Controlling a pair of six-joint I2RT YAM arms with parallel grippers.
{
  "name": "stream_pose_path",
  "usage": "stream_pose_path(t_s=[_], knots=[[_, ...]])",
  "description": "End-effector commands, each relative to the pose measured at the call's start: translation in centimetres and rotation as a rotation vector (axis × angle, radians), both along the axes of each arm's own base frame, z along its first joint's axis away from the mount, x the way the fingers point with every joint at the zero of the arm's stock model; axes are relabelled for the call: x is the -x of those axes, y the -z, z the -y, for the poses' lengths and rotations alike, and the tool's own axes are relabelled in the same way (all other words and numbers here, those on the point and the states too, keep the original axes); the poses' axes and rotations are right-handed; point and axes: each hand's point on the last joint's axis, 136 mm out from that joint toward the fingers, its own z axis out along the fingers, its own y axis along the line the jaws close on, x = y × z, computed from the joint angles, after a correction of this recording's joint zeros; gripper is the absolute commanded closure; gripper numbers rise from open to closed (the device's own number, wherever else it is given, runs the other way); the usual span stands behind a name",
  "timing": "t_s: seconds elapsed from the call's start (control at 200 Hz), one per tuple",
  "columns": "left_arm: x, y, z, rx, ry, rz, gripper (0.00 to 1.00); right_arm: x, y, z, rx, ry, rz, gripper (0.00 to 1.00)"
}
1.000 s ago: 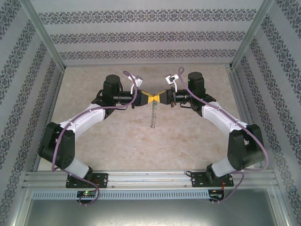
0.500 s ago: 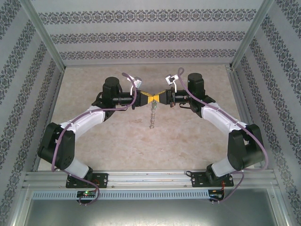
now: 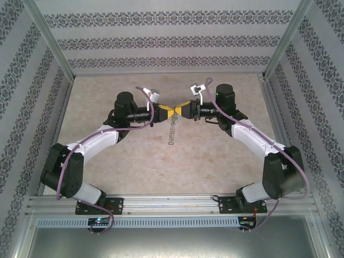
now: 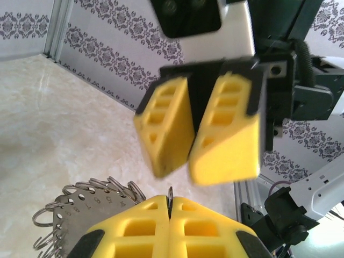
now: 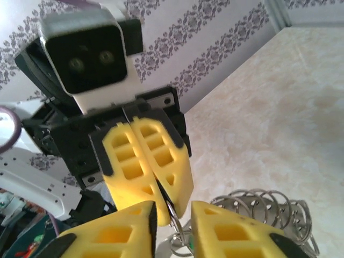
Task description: Put the keys on the keyring
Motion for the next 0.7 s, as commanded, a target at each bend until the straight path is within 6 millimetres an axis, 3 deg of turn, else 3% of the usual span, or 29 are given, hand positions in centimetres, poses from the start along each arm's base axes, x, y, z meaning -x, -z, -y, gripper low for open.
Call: stream_pose_path(t_s=[0.0,0.385,0.51,0.694], knots=[[0.8,-1.7,-0.1,0.023,0.006,0.095,1.0,-0.3,-2.1,1.1,-0.027,0.077,0.08,0.64],[1.1,-2.1,-0.2,0.03,0.005,0.127,1.0,-0.4,-3.3,4.0,-0.047,0.264,0.104,0.55],[1.1,-2.2,-0.3,0.029,-0.001,0.135,1.0,-0.3,-2.4,4.6,-0.037,0.315,0.09,0.54],[1.2,-2.2,-0.4,0.026,-0.008,0.152,1.0,-0.5,0.4,5.5,-0.001,0.397,0.042,0.56]])
